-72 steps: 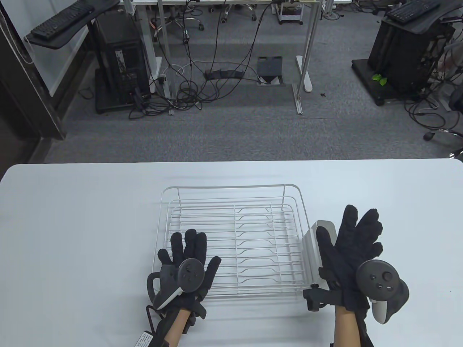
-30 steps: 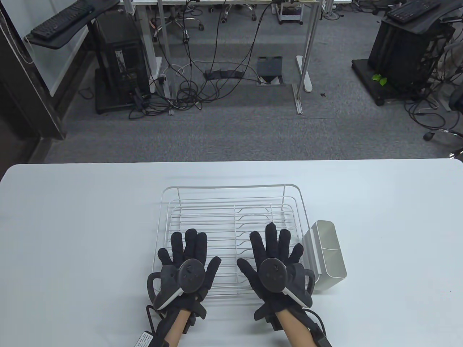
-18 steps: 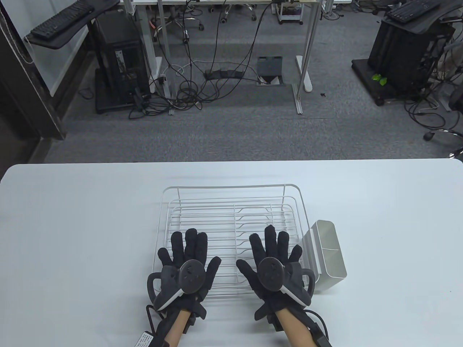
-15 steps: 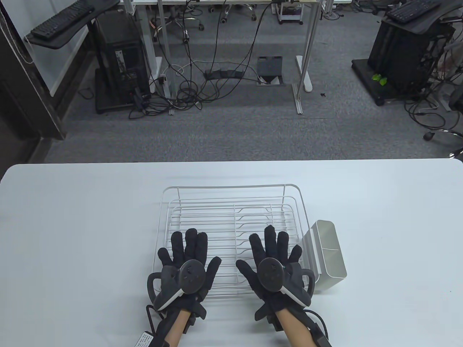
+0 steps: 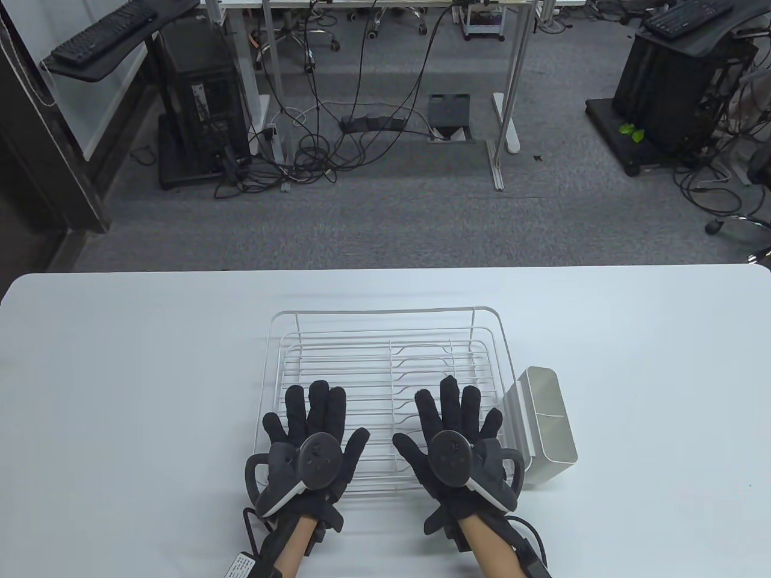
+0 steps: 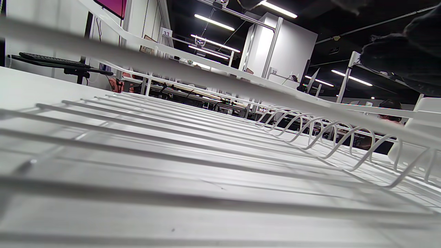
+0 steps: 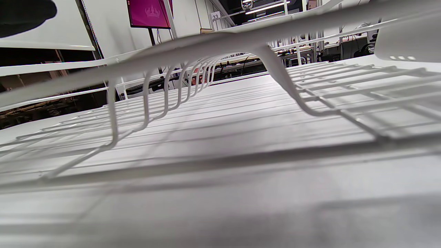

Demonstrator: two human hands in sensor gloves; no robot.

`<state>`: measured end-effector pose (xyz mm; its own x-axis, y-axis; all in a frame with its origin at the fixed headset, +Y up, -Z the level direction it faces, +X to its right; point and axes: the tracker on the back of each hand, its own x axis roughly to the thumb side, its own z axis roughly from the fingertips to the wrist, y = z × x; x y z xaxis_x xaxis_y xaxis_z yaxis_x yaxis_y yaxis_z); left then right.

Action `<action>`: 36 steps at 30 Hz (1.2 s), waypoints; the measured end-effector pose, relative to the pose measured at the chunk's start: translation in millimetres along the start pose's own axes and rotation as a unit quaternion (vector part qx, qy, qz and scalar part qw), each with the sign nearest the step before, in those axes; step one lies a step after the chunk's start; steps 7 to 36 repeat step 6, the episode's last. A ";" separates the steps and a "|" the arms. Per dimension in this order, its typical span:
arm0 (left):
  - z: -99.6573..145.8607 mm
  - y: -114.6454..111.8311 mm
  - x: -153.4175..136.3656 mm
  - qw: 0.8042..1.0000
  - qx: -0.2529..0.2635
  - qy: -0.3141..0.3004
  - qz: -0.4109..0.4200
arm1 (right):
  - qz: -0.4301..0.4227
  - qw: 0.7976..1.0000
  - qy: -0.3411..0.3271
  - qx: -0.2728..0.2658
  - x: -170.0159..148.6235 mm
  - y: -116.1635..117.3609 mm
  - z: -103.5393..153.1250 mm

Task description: Hang the cutlery bin on dish rack (Opening facing upward)

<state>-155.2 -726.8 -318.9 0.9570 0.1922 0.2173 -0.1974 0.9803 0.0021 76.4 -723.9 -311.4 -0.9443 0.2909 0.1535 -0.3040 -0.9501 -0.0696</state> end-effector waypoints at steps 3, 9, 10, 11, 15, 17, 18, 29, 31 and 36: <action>0.1 0.0 -0.1 1.000 0.000 -0.001 0.000 | 0.000 1.000 0.000 -0.001 0.2 0.2 0.1; 0.0 0.0 -0.1 1.000 0.000 -0.001 0.000 | 0.000 1.000 0.000 -0.002 0.2 0.4 0.2; 0.0 0.0 -0.1 1.000 0.000 -0.001 0.000 | 0.000 1.000 0.000 -0.002 0.2 0.4 0.2; 0.0 0.0 -0.1 1.000 0.000 -0.001 0.000 | 0.000 1.000 0.000 -0.002 0.2 0.4 0.2; 0.0 0.0 -0.1 1.000 0.000 -0.001 0.000 | 0.000 1.000 0.000 -0.002 0.2 0.4 0.2; 0.0 0.0 -0.1 1.000 0.000 -0.001 0.000 | 0.000 1.000 0.000 -0.002 0.2 0.4 0.2; 0.0 0.0 -0.1 1.000 0.000 -0.001 0.000 | 0.000 1.000 0.000 -0.002 0.2 0.4 0.2; 0.0 0.0 -0.1 1.000 0.000 -0.001 0.000 | 0.000 1.000 0.000 -0.002 0.2 0.4 0.2; 0.0 0.0 -0.1 1.000 0.000 -0.001 0.000 | 0.000 1.000 0.000 -0.002 0.2 0.4 0.2; 0.0 0.0 -0.1 1.000 0.000 -0.001 0.000 | 0.000 1.000 0.000 -0.002 0.2 0.4 0.2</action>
